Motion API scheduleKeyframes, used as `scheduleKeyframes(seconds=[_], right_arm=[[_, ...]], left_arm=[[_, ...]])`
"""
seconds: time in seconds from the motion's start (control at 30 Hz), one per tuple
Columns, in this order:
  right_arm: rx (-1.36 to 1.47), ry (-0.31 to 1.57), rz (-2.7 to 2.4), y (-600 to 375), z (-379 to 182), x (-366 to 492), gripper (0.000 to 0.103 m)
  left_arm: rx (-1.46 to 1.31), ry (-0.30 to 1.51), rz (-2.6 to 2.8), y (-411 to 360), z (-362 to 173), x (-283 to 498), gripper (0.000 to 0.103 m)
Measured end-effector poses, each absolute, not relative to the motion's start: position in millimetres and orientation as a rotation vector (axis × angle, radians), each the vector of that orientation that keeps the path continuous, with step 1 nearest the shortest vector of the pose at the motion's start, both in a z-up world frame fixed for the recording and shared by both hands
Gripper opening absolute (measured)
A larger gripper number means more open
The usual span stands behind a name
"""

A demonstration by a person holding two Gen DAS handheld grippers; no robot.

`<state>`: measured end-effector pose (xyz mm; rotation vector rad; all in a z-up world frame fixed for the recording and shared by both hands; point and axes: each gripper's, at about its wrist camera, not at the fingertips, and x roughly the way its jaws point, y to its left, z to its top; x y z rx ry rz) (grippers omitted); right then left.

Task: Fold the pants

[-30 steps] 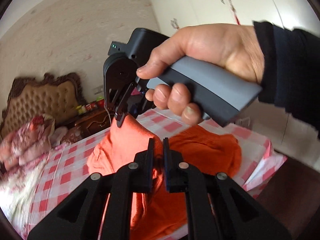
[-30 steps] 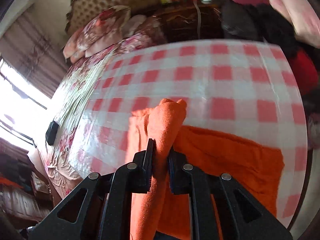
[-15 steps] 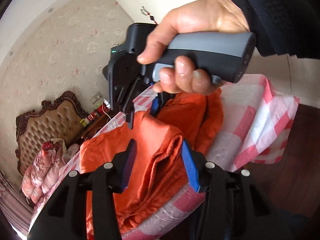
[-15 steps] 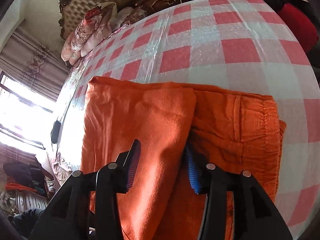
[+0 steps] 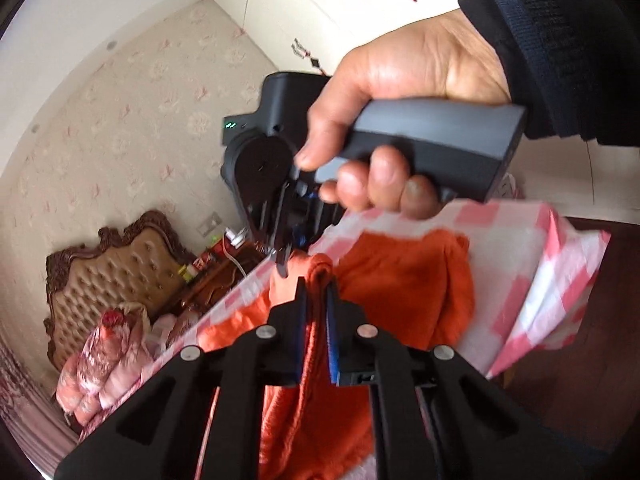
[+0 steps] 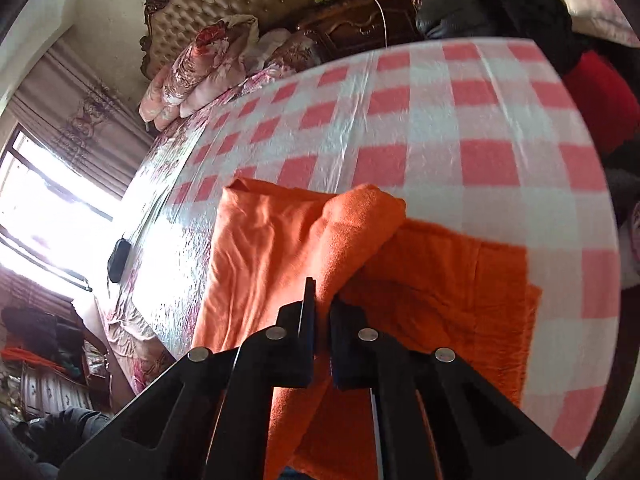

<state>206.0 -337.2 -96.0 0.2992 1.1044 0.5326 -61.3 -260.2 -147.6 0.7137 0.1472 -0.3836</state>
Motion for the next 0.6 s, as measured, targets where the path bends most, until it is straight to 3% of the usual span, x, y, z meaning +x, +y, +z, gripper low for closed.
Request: scheduleKeyframes(seconds=[0.6], right_arm=[[0.242, 1.092, 0.392, -397, -128, 199, 0.006]], left_arm=[[0.799, 0.207, -0.482, -338, -188, -50, 0.009]])
